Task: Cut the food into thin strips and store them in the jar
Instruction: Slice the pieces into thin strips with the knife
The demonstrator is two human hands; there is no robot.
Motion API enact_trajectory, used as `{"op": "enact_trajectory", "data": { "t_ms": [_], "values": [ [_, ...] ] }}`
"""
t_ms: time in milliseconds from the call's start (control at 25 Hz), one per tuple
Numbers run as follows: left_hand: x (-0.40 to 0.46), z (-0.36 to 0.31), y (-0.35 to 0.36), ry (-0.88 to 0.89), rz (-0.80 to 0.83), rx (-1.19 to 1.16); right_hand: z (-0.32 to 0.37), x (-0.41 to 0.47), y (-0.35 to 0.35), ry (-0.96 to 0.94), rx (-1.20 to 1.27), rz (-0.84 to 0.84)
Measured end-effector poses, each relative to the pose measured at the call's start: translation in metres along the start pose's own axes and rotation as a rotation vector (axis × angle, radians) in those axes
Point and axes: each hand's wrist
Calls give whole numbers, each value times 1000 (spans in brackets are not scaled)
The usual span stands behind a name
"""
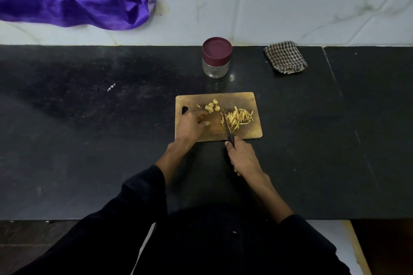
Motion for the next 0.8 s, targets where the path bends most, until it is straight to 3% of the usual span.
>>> {"op": "enact_trajectory", "data": {
  "t_ms": [200,400,600,720,800],
  "values": [
    [29,-7,-3,-22,-83,-7,1,0,0,-18,2,-4],
    [36,-15,11,-174,-142,45,0,-1,-2,-40,10,-9],
    [35,-19,6,-184,-151,-51,-1,-3,-3,-22,5,2],
    [30,-26,-15,-158,-100,-196,-1,-4,-3,-18,11,4],
    [26,-30,-31,-120,42,-225,-1,-4,-3,-22,6,5]
  ]
}}
Point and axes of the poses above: each hand's wrist, its own x-axis towards the middle knuckle, its own y-axis out of the palm, z = x × y, and after that the axes turned 8 degrees about -x, right-handed
